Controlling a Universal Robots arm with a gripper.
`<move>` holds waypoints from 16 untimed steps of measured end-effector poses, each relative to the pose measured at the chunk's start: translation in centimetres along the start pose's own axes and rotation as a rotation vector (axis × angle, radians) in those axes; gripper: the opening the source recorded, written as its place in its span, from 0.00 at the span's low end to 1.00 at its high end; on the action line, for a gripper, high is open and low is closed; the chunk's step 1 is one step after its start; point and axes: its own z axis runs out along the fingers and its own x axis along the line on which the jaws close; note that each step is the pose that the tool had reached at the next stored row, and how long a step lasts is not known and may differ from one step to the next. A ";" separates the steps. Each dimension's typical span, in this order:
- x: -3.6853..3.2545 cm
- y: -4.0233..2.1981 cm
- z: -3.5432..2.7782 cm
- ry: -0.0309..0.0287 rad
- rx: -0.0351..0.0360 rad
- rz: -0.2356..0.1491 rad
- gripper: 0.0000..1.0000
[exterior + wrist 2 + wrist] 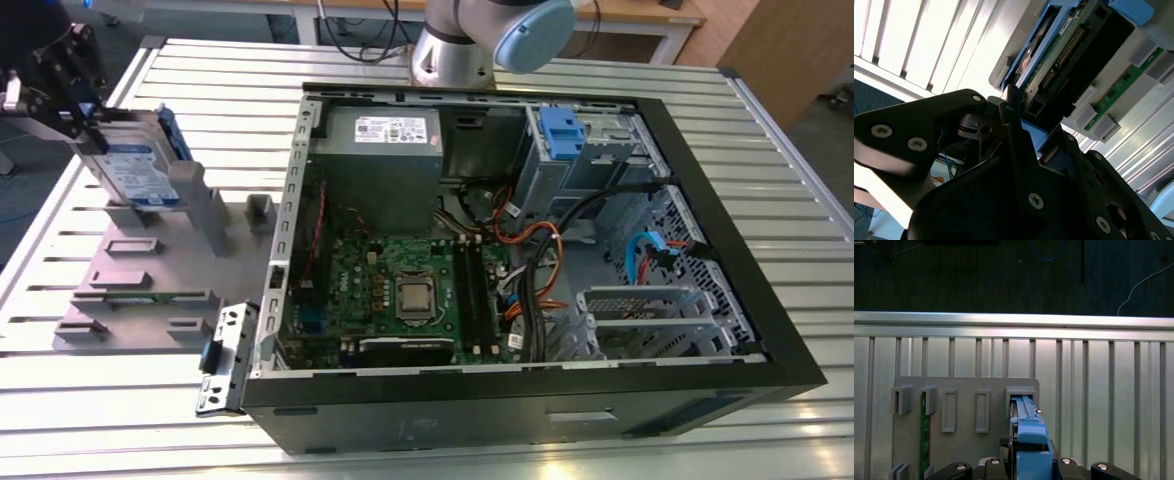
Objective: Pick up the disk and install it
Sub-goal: 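Pick up the disk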
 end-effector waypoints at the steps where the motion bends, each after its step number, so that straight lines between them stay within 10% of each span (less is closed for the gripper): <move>1: 0.00 0.00 -0.02 0.0000 0.0000 0.000 0.37; 16: -0.01 0.00 -0.40 -0.0001 0.0000 0.000 0.37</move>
